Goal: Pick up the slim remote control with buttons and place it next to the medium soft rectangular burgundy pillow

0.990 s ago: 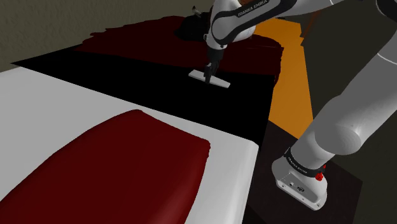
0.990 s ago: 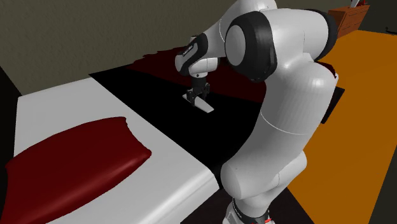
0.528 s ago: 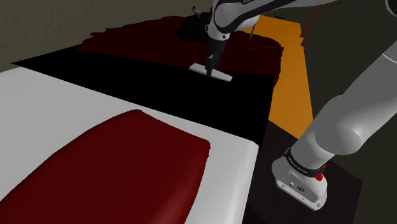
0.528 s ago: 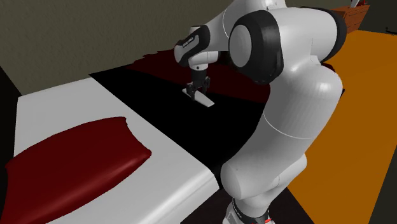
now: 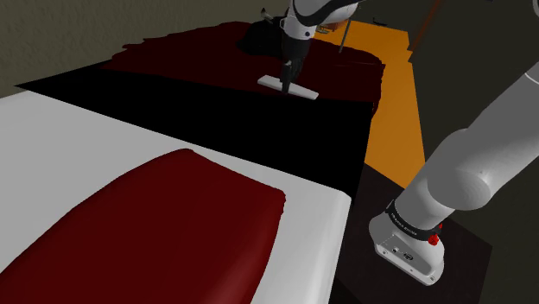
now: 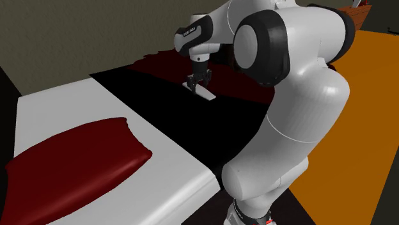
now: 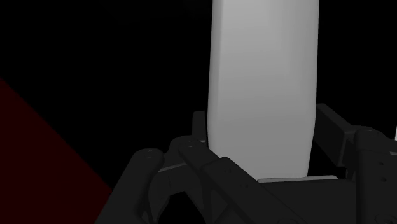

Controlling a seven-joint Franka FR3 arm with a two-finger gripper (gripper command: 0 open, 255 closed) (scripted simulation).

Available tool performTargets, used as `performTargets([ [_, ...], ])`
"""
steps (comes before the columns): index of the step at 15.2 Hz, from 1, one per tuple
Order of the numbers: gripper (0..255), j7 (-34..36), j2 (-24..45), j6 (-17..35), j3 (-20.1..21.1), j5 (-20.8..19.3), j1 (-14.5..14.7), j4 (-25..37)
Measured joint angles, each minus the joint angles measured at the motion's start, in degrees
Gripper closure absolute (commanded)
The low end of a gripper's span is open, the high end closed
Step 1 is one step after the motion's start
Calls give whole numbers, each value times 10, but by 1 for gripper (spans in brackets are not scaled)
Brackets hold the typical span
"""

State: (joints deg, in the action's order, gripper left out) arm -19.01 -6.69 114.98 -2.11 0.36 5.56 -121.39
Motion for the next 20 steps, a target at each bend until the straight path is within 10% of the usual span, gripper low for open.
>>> performTargets([
  [8,255,0,-12,-58,0,-1,0,46],
  [20,255,95,-211,-72,64,23,43,-138],
])
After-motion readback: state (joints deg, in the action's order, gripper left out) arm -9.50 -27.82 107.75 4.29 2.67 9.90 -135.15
